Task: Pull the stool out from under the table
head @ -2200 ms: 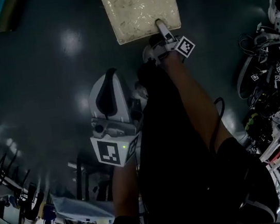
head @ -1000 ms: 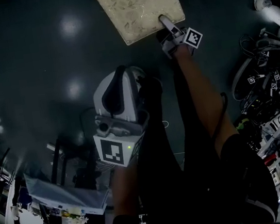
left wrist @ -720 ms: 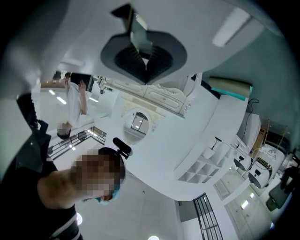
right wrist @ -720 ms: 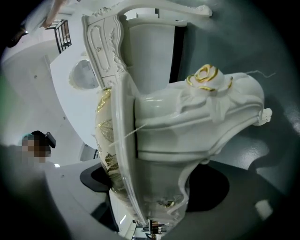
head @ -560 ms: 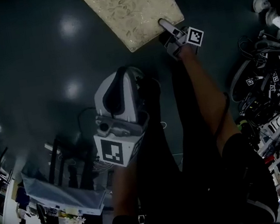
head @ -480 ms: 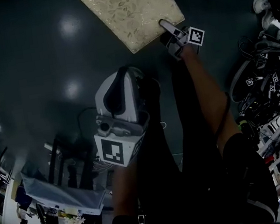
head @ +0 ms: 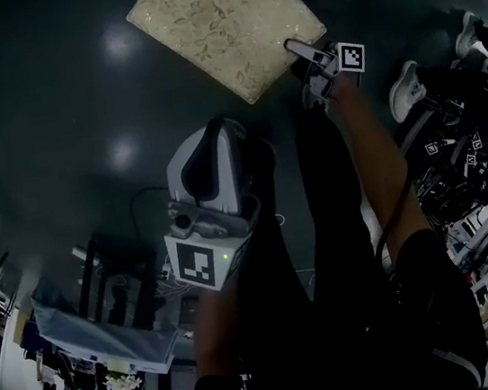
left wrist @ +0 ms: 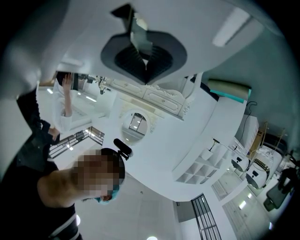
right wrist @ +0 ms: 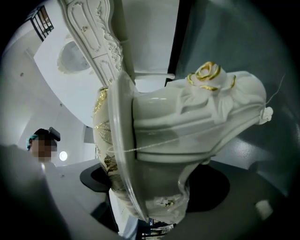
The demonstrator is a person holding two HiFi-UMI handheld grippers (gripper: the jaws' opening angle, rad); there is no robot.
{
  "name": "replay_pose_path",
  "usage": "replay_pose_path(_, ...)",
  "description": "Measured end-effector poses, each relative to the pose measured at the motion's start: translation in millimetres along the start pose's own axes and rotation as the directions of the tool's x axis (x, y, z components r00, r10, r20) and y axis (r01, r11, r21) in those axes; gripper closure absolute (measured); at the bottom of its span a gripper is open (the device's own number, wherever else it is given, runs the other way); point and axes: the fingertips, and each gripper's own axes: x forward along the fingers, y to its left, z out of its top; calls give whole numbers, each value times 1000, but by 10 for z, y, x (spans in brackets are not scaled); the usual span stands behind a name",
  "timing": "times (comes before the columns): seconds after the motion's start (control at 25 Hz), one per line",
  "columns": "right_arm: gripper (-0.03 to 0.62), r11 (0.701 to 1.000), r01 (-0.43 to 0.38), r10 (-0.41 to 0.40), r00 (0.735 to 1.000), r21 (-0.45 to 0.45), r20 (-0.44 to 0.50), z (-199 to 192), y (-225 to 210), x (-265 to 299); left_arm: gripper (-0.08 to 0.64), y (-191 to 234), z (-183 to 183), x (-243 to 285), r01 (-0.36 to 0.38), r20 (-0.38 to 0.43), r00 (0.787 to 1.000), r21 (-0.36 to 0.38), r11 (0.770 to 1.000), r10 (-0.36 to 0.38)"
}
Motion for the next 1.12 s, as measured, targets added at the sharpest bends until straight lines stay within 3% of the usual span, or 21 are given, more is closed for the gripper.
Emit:
replay_pose_path(0.32, 130, 1000, -4, 5, 991, 11, -134, 290, -58, -276, 551, -184, -150, 325, -23, -2, 1000, 7, 1000, 23)
replay_pose_path(0.68, 129, 1000, -2, 2, 960, -2, -278, 550, -82, -661, 551, -494, -290, 588, -44, -6, 999, 8, 999, 44)
replay_pose_path(1.12, 129, 1000, -11, 4, 872, -11, -489, 885, -24, -631, 550, -426, -315, 880, -77, -9, 997, 0, 997, 77)
